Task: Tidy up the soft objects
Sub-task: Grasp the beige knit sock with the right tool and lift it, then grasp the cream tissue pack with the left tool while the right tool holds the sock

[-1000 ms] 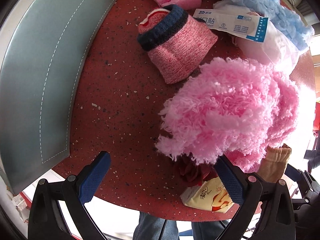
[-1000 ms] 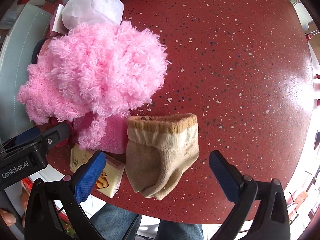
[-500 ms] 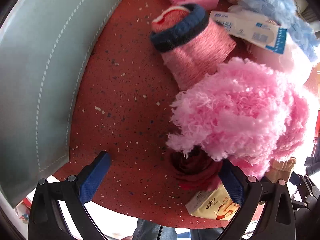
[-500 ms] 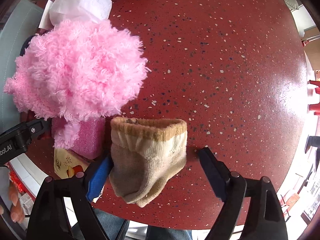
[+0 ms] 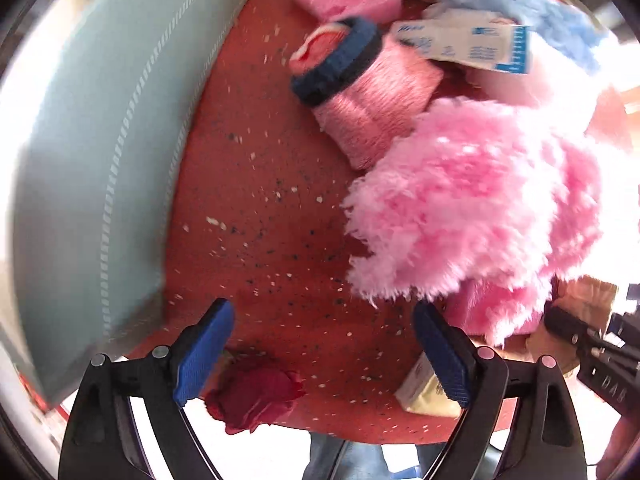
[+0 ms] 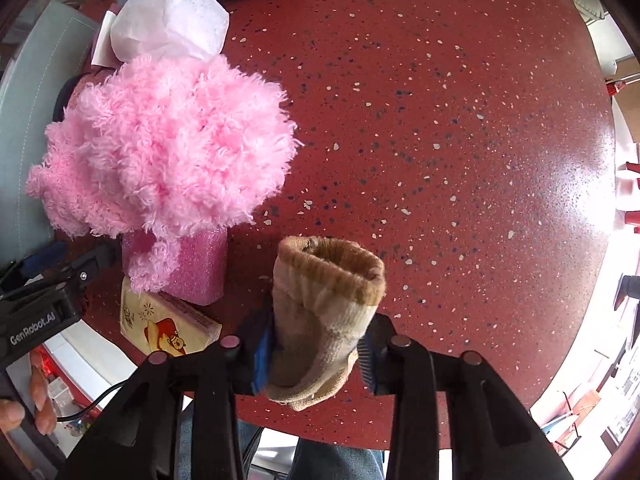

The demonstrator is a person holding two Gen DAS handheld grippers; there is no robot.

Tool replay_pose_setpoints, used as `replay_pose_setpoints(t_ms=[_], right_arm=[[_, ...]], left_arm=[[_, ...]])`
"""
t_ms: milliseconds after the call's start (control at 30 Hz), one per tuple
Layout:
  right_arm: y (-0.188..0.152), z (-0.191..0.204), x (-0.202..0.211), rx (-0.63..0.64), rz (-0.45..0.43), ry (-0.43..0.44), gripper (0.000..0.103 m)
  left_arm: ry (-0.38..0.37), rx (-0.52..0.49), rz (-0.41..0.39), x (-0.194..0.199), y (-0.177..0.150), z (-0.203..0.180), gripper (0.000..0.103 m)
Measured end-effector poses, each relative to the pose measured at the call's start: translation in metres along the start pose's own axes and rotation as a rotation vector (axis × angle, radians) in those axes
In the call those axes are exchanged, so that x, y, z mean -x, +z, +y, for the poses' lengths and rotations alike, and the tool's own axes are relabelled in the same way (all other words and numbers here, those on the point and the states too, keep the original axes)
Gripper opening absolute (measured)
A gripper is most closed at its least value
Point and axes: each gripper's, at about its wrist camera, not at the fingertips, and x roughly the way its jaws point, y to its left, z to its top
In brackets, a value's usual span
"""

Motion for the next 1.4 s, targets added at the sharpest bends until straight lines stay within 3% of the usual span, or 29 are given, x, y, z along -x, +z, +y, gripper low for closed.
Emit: replay_pose_setpoints(t_ms=[67,200,333,433,567,633,667,700,900,1000,1167,1233,1300,1400], right_arm=[[-0.005,-0.010,0.004,-0.007,-0.006,0.004,0.077],[-0.021,-0.011,0.006,0.040,-0.022,0.011,0.078],[-0.033,-0.011,0.000,0.035,-0.003,0.006,0.078],[-0.036,-0.015,-0.002,0.027,-0.011,0.000,0.077],[-0.036,0.003,-0.012,0.054,-0.038,-0.036,0.062],[-0.031,0.015,-0.014,0.062,-0.060,-0.047,0.042],[-0.033,0.016,-0.010,0.072,-0.076,-0.051,0.027],[-0.034,0.016,-0.009,0.081,-0.084,-0.045,0.024],[-0.034,-0.006,0.000,0.046,-0.107,0.027,0.024],[-0.050,-0.026,0.008,0.032,-0.118,0.044,0.024],[-0.073,-0.052,0.006,-0.011,-0.101,0.059,0.024],[-0.083,-0.062,0.001,-0.030,-0.088,0.068,0.024],[-0.090,-0.075,0.005,-0.038,-0.084,0.067,0.024],[-0.095,-0.076,0.002,-0.040,-0.087,0.067,0.024]], left_arm=[[0.022,-0.055,-0.048,0.012,-0.006,-0.003,0.092],[0.028,-0.114,-0.044,0.016,-0.010,-0.015,0.092],[-0.012,-0.094,-0.063,0.025,-0.001,-0.026,0.092],[-0.001,-0.091,-0.054,0.031,0.005,-0.038,0.092],[-0.010,-0.101,-0.044,0.028,-0.005,-0.033,0.092],[-0.018,-0.108,-0.039,0.033,-0.012,-0.034,0.092],[-0.031,-0.117,-0.036,0.034,-0.017,-0.038,0.092],[-0.039,-0.131,-0.037,0.037,-0.020,-0.042,0.092],[-0.025,-0.384,-0.082,0.065,-0.057,-0.103,0.092],[-0.012,-0.457,-0.057,0.061,-0.069,-0.134,0.092],[-0.015,-0.465,-0.045,0.070,-0.072,-0.190,0.093],[-0.017,-0.464,-0.043,0.072,-0.068,-0.204,0.100],[0.001,-0.471,-0.011,0.072,-0.062,-0.223,0.100],[-0.069,-0.406,0.014,0.076,-0.061,-0.237,0.100]])
